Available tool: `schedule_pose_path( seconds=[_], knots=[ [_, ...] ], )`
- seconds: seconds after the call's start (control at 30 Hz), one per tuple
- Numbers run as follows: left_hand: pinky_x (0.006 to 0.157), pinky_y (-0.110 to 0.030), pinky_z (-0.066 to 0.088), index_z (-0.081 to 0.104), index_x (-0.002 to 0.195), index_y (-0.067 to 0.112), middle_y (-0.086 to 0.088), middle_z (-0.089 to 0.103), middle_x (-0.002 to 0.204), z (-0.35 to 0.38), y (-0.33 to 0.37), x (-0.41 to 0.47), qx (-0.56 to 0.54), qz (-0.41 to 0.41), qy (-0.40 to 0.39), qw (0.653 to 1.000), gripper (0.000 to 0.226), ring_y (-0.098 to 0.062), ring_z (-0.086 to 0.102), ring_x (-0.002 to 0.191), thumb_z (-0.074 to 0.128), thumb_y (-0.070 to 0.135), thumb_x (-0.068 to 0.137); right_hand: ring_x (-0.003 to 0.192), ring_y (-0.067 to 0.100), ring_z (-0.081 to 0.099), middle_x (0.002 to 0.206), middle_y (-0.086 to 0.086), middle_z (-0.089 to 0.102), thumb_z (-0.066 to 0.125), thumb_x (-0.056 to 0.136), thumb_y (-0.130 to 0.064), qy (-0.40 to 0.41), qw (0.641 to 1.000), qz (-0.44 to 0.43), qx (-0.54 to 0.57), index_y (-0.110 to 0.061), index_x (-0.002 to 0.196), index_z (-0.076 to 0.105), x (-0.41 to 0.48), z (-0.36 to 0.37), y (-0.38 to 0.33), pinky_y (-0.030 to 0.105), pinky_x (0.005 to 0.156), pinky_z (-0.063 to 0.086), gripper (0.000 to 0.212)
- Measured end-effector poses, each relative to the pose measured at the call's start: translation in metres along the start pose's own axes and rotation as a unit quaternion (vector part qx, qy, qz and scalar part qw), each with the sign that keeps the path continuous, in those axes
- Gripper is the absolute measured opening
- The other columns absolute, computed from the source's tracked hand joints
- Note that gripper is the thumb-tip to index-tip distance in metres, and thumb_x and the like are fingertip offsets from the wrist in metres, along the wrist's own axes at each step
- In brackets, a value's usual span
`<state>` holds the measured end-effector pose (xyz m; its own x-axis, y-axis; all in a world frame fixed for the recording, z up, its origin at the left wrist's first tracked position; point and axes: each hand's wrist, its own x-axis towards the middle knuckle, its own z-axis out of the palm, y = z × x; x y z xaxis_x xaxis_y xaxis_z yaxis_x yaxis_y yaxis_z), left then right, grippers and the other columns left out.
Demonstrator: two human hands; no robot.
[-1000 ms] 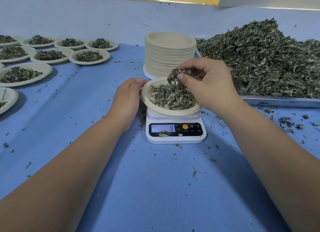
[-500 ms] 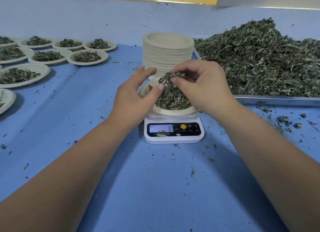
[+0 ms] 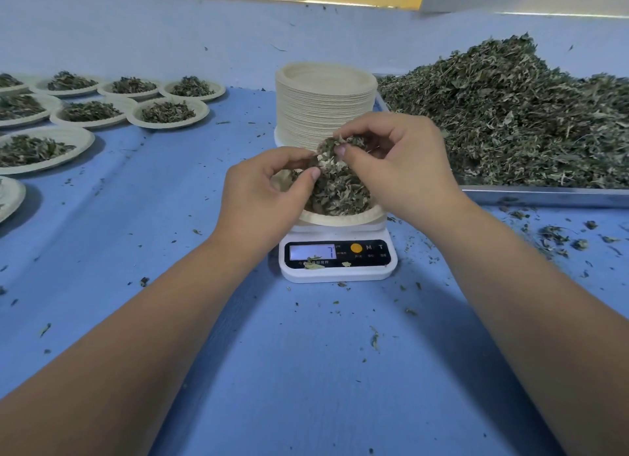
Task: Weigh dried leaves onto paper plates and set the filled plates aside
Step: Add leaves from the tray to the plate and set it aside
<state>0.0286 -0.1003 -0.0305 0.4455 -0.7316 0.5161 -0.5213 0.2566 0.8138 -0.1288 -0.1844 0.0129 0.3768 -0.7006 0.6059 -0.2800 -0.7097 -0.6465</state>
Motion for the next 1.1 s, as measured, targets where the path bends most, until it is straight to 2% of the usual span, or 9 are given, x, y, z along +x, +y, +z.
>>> schedule_pose_path(
  seconds=[0.2,0.37,0.53,0.63,0.7,0.77,0.87,0.97,1.1],
  knots=[
    [0.088,0.001,0.038,0.078,0.099,0.033,0.024,0.074,0.096,-0.001,-0.002,0.000,0.007,-0.013,-0.004,1.000,0.015,0.014,0.063,0.101,0.078,0.022,0.091,0.081,0.002,0.065,0.091,-0.017,0.070,0.069,0.089,-0.023,0.121,0.983,0.025,-0.137,-0.027,0.105,0.077,0.009,-0.040,0.040,0.014,0.079,0.048,0.018],
    [0.099,-0.002,0.036,0.078,0.097,0.038,0.020,0.072,0.111,0.000,-0.008,0.002,0.022,-0.014,-0.017,1.000,0.017,0.014,0.058,0.114,0.077,0.023,0.091,0.080,0.017,0.061,0.090,-0.004,0.066,0.065,0.093,-0.026,0.044,0.953,0.149,-0.259,-0.023,0.126,0.068,0.000,-0.063,0.079,0.025,0.084,0.048,0.034],
    [0.117,-0.031,0.039,0.078,0.101,0.028,0.020,0.071,0.116,0.001,-0.011,0.004,0.030,-0.005,-0.040,0.999,0.019,-0.003,0.057,0.128,0.071,0.013,0.094,0.068,-0.002,0.055,0.074,-0.016,0.060,0.061,0.092,-0.024,0.055,0.968,0.093,-0.226,-0.026,0.115,0.071,-0.007,-0.053,0.071,0.024,0.074,0.045,0.025],
    [0.108,-0.017,0.043,0.078,0.096,0.032,0.021,0.070,0.120,0.000,-0.012,0.005,0.010,-0.021,-0.027,0.999,0.026,0.008,0.057,0.122,0.066,0.009,0.096,0.071,-0.006,0.057,0.077,-0.014,0.063,0.059,0.092,-0.023,0.042,0.975,0.069,-0.206,-0.025,0.111,0.073,-0.015,-0.044,0.065,0.016,0.069,0.043,0.023],
    [0.086,0.000,0.042,0.076,0.098,0.036,0.024,0.065,0.126,-0.001,-0.012,0.007,0.003,-0.057,-0.019,0.998,0.030,0.025,0.055,0.106,0.060,0.010,0.097,0.069,-0.005,0.058,0.074,-0.016,0.062,0.059,0.092,-0.024,0.031,0.976,0.057,-0.209,-0.026,0.104,0.074,-0.021,-0.039,0.061,0.011,0.066,0.043,0.019],
    [0.076,0.001,0.038,0.072,0.112,0.036,0.034,0.055,0.127,-0.001,-0.014,0.011,0.005,-0.104,-0.018,0.994,0.030,0.031,0.052,0.094,0.054,0.016,0.098,0.065,0.001,0.059,0.073,-0.014,0.064,0.058,0.093,-0.027,0.020,0.974,0.051,-0.219,-0.025,0.097,0.073,-0.024,-0.035,0.058,0.020,0.064,0.048,0.015],
    [0.087,-0.013,0.038,0.061,0.137,0.035,0.036,0.052,0.117,0.000,-0.017,0.013,-0.003,-0.167,-0.030,0.985,0.038,0.015,0.054,0.105,0.050,0.028,0.100,0.059,0.008,0.057,0.065,-0.006,0.064,0.057,0.094,-0.031,-0.005,0.974,0.076,-0.214,-0.026,0.091,0.071,-0.026,-0.030,0.053,0.020,0.058,0.046,0.016],
    [0.099,-0.028,0.041,0.053,0.146,0.032,0.018,0.054,0.128,0.001,-0.018,0.014,-0.033,-0.226,-0.037,0.973,0.047,-0.002,0.053,0.116,0.049,0.035,0.099,0.059,0.011,0.057,0.059,0.002,0.064,0.057,0.096,-0.034,-0.036,0.978,0.113,-0.172,-0.031,0.089,0.067,-0.027,-0.027,0.050,0.014,0.049,0.040,0.012],
    [0.099,-0.032,0.048,0.058,0.141,0.030,0.011,0.059,0.132,0.005,-0.017,0.015,-0.086,-0.267,-0.028,0.959,0.043,-0.005,0.058,0.114,0.051,0.033,0.099,0.044,0.000,0.050,0.044,-0.014,0.055,0.062,0.095,-0.035,-0.051,0.982,0.157,-0.093,-0.032,0.096,0.065,-0.028,-0.023,0.048,0.006,0.046,0.035,0.005]
  ],
)
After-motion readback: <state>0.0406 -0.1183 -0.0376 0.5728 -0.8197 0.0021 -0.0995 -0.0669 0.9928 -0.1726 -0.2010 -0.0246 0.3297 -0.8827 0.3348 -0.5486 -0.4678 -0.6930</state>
